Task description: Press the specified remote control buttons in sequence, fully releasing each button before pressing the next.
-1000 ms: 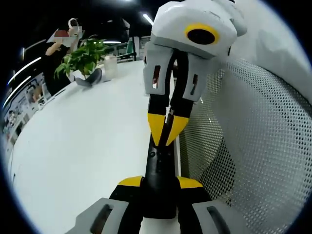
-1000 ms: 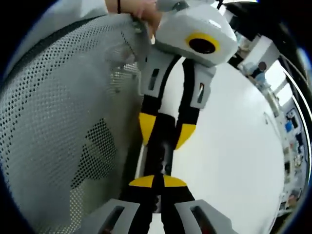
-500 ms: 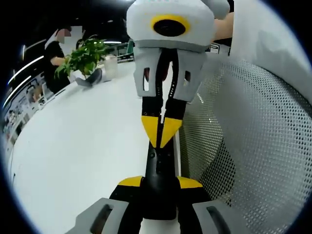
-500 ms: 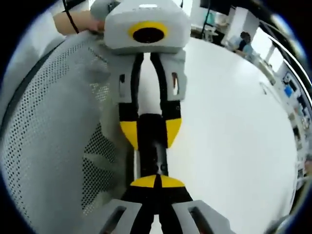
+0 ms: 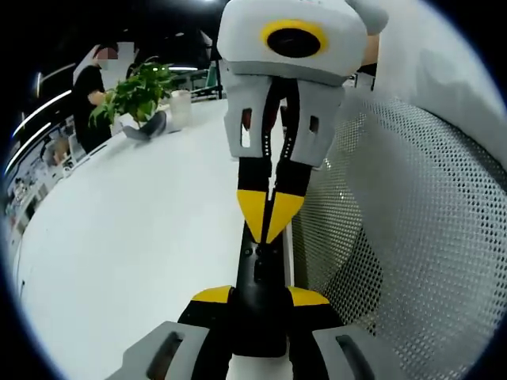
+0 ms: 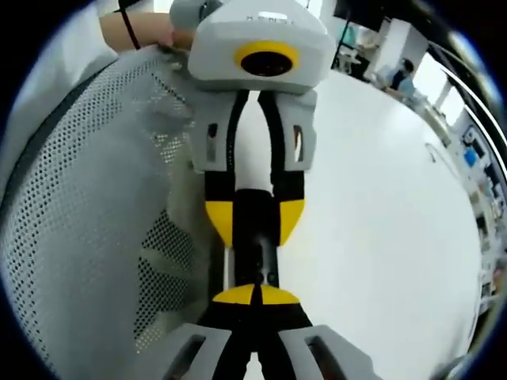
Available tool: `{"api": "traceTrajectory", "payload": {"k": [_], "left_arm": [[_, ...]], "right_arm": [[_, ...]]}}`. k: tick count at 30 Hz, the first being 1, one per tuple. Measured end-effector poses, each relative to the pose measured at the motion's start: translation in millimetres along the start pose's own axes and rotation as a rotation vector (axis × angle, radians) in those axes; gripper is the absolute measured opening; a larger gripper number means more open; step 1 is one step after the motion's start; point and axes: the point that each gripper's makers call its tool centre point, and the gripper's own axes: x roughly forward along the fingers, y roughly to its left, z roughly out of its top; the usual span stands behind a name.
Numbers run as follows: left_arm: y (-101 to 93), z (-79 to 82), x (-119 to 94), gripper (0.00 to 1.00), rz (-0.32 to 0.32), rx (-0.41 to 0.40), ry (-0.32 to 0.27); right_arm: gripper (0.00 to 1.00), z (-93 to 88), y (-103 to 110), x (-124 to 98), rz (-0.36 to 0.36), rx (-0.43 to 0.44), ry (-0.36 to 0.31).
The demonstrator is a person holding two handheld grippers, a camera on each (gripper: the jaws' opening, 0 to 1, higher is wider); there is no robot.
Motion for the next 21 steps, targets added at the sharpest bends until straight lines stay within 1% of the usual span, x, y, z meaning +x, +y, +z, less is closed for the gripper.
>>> {"api": "traceTrajectory", "payload": {"k": [2,5,11,15,18,21], "left_arm": [[-0.1,0.1,0.0,0.25,0.0,-0.001,0.0],[0.0,0.0,0.3,0.25,0.0,0.0,0.0],[0.0,-0.1,0.3,0.25,-0.001,0.001,0.001],[0.0,-0.1,0.1,0.25,-0.001,0.002,0.001],[0.1,-0.3,0.3,0.25,-0.001,0.002,0.001],[0.1,-0.3,0.4,0.25,-0.001,0.001,0.001]], "right_arm": [[0.0,-3.4,-2.6,-1.8,-0.011,0.013,0.009],[0.0,-5.0,-3.2,-2.6,-0.001,0.039,-0.001],[0.0,-4.2,-3.1,0.2,0.01,0.003,0.027],[0.0,-4.6,-3.6,0.4,0.007,-0.007,0.031],[0.0,-5.3,-4.1,-0.1,-0.003,0.022,0.005],[0.0,-4.8,-4.7,-1.0,0.007,0.089,-0.035]]}}
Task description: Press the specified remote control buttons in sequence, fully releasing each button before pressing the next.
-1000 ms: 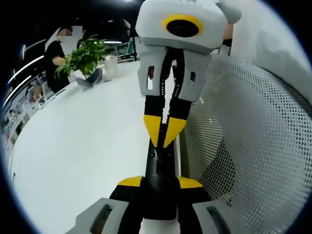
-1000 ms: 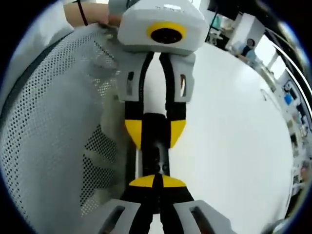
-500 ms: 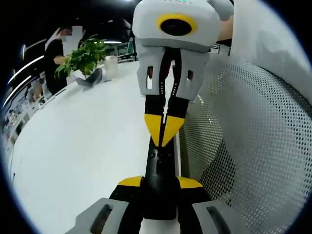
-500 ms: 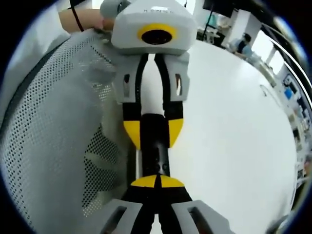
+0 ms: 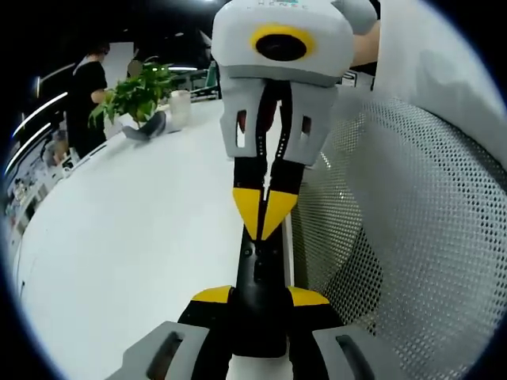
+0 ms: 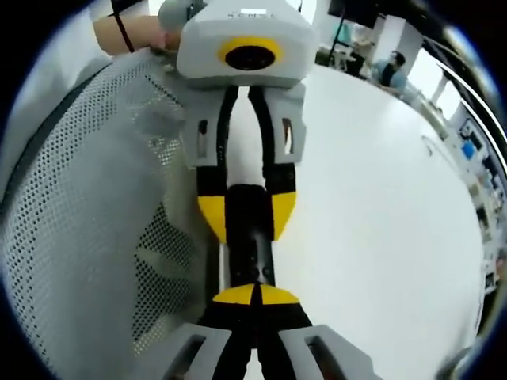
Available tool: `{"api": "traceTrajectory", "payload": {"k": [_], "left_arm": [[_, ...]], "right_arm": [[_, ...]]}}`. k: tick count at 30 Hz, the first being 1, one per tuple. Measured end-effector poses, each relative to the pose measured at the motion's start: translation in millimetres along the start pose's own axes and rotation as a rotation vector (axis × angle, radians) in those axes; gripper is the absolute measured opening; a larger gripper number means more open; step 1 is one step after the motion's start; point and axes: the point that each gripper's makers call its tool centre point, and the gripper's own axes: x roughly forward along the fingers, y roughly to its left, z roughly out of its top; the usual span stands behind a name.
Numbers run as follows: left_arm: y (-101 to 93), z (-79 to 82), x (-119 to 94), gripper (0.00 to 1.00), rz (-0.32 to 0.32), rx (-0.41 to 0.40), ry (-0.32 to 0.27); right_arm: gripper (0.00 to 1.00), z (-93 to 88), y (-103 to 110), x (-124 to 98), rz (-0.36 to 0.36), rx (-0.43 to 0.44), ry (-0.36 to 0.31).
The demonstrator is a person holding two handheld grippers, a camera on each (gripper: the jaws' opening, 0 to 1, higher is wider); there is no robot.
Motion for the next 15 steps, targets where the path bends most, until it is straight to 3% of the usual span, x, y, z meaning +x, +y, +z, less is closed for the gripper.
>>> {"api": "traceTrajectory", "payload": {"k": [3,8,15], "left_arm": [[-0.1,0.3,0,0.25,0.0,0.0,0.0],[0.0,0.4,0,0.25,0.0,-0.001,-0.001],[0.0,0.5,0,0.25,0.0,-0.001,-0.001]], "right_arm": [[0.0,-0.6,-1,-1,0.005,0.041,-0.026],[0.0,-1.0,1,-2,0.009,0.033,-0.042],[0.0,-10.9,2,-7,0.023,0.025,-0.008]]}}
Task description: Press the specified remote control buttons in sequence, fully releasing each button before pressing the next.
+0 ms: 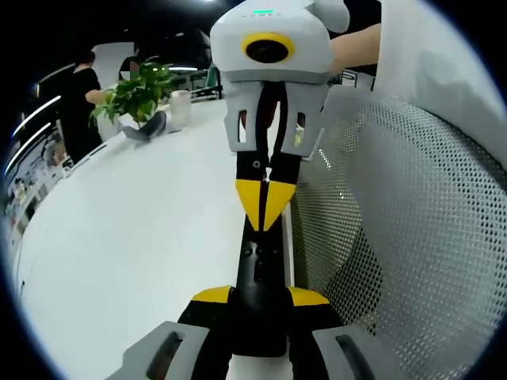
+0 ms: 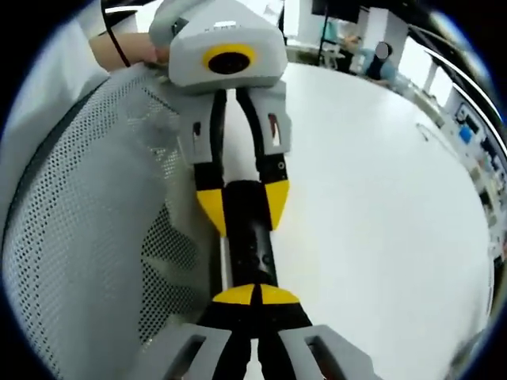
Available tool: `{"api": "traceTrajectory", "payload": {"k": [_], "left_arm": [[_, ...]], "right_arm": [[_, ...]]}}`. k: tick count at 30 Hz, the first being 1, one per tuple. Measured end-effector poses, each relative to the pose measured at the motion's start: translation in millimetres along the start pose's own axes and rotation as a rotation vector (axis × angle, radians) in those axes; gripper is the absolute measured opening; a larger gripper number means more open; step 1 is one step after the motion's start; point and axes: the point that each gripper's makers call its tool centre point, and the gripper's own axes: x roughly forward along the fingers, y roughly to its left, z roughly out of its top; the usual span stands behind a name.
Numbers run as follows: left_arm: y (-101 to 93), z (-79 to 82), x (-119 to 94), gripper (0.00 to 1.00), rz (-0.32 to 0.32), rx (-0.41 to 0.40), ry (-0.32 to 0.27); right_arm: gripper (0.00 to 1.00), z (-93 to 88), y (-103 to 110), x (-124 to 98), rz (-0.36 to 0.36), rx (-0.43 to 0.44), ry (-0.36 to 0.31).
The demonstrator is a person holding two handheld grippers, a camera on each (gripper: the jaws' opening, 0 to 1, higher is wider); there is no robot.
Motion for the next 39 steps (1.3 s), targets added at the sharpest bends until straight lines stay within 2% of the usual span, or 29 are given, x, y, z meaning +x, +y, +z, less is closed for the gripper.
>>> {"api": "traceTrajectory", "payload": {"k": [3,7,11,17,20,23,25,28,39], "left_arm": [[-0.2,0.2,0,0.25,-0.002,0.0,-0.002],[-0.3,0.1,0,0.25,-0.002,0.001,-0.001],[-0.4,0.2,0,0.25,-0.003,0.003,-0.001],[-0.6,0.4,0,0.25,-0.003,0.005,0.0],[-0.6,0.4,0,0.25,-0.003,0.005,0.0],[-0.5,0.0,0,0.25,-0.002,0.005,0.001],[-0.5,-0.1,0,0.25,-0.001,0.004,0.001],[-0.5,0.1,0,0.25,-0.002,0.004,0.001],[-0.4,-0.1,0,0.25,-0.001,0.002,0.001]], "right_arm": [[0.0,-0.8,0,0,0.0,0.006,0.005],[0.0,0.7,1,2,-0.006,-0.015,0.05],[0.0,0.3,1,4,-0.027,-0.091,0.102],[0.0,0.3,-1,4,-0.038,-0.09,0.139],[0.0,-0.6,-1,3,-0.031,-0.072,0.127],[0.0,-1.3,-1,2,-0.021,-0.058,0.083],[0.0,-0.7,0,1,-0.019,-0.017,0.05],[0.0,-1.4,-1,0,-0.003,0.017,0.034],[0.0,-11.1,-1,-5,0.005,0.019,0.055]]}}
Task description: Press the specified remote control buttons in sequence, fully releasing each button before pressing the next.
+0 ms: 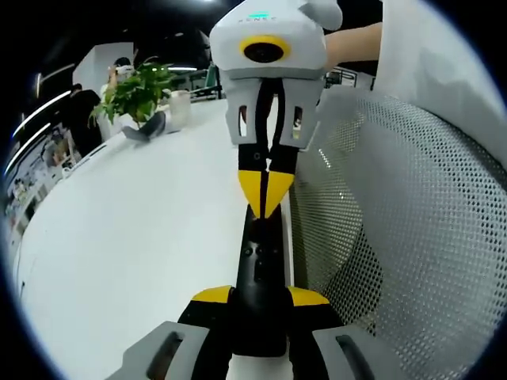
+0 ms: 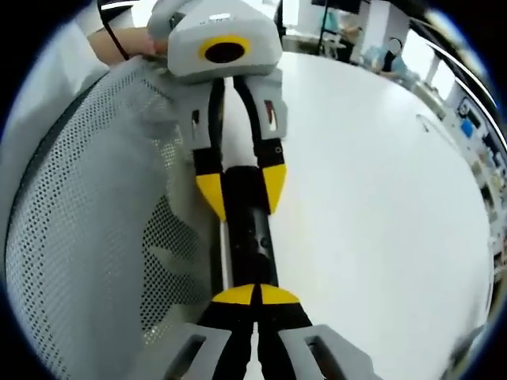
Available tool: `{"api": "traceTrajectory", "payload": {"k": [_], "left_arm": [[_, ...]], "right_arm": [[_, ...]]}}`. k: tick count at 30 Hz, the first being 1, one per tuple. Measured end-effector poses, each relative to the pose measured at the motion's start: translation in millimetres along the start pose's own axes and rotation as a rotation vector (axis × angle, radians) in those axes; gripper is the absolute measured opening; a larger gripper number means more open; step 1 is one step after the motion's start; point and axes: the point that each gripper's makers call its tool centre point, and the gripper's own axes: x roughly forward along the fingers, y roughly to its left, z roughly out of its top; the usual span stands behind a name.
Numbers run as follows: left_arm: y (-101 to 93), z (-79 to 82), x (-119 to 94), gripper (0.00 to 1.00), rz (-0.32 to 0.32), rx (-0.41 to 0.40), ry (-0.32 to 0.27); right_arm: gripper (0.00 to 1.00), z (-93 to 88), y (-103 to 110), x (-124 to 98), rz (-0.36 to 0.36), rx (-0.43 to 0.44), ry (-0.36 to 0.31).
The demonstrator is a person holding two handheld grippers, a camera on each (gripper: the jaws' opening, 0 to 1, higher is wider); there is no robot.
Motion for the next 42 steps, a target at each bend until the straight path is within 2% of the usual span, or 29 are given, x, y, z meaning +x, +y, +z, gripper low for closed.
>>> {"api": "traceTrajectory", "payload": {"k": [4,10,11,19,24,27,31,39,42], "left_arm": [[0.0,0.1,0,0.25,0.0,-0.001,0.0],[0.0,0.0,0,0.25,-0.001,-0.001,0.0],[0.1,0.0,0,0.25,-0.001,-0.001,-0.001],[0.0,0.3,0,0.25,-0.002,0.0,-0.001],[0.1,0.2,0,0.25,-0.001,-0.001,-0.002],[0.2,0.2,0,0.25,-0.001,-0.002,-0.002],[0.1,0.2,0,0.25,0.0,-0.002,-0.001],[0.2,0.2,0,0.25,0.0,-0.001,-0.001],[0.1,0.4,0,0.25,0.0,-0.001,-0.001]], "right_arm": [[0.0,1.5,1,1,-0.006,-0.02,0.017],[0.0,2.2,1,3,-0.039,-0.169,0.077],[0.0,2.3,1,3,-0.039,-0.173,0.079],[0.0,2.4,-2,3,-0.008,-0.077,0.076],[0.0,2.6,-2,2,-0.024,0.003,0.003],[0.0,2.4,-1,1,-0.061,-0.029,-0.034],[0.0,3.4,1,2,-0.1,-0.054,-0.047],[0.0,11.6,-1,5,-0.096,-0.067,-0.058],[0.0,14.2,-2,7,-0.077,-0.07,-0.029]]}}
